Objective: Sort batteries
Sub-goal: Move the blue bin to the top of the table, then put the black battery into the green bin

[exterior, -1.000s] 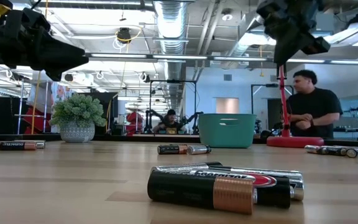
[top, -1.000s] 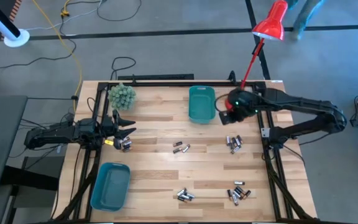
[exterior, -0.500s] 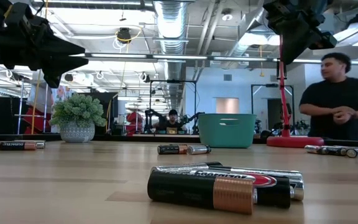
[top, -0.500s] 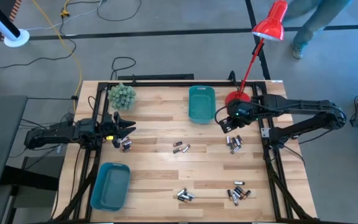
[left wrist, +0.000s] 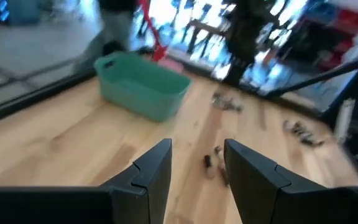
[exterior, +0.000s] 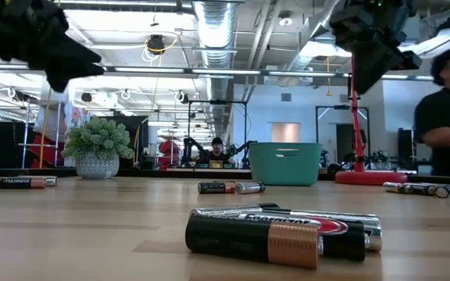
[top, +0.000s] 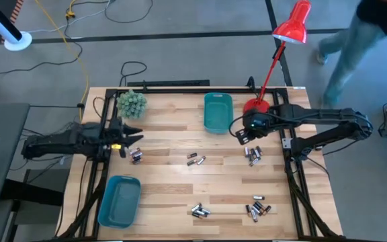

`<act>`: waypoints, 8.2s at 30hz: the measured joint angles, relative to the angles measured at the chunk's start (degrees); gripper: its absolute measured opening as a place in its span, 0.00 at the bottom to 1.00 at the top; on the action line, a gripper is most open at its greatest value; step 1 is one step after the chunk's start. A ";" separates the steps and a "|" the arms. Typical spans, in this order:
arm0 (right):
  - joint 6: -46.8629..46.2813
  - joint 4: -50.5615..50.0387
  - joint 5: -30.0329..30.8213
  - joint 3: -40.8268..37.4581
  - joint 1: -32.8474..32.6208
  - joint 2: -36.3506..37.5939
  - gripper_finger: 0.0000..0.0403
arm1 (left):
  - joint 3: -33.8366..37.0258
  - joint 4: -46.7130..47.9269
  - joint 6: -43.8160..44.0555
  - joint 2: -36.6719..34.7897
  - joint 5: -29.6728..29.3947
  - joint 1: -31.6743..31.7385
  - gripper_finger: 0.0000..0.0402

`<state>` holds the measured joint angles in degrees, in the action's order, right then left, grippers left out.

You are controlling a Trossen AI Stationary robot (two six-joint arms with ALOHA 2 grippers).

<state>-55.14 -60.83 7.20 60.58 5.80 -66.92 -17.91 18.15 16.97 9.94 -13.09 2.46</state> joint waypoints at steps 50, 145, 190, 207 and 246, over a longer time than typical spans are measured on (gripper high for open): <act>4.35 4.28 1.97 -5.58 -13.66 0.17 0.16 | -45.85 54.46 18.30 60.96 5.17 -40.67 0.36; -19.19 7.40 4.65 -5.52 -17.40 0.15 0.16 | -98.94 46.59 -63.74 121.38 23.09 39.86 0.00; -25.17 7.31 6.60 -5.54 -17.29 0.15 0.16 | -108.49 53.91 -58.00 128.88 18.59 41.48 0.21; -23.95 7.35 6.52 -5.54 -17.29 0.15 0.16 | -117.13 59.67 -54.58 128.54 18.58 41.48 0.31; -51.87 -20.00 15.99 -9.30 -45.49 6.97 0.15 | -44.57 10.07 5.14 61.89 13.64 5.90 0.31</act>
<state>-107.01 -80.83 23.19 51.28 -39.69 -59.94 -62.49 28.21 22.10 71.83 0.55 8.36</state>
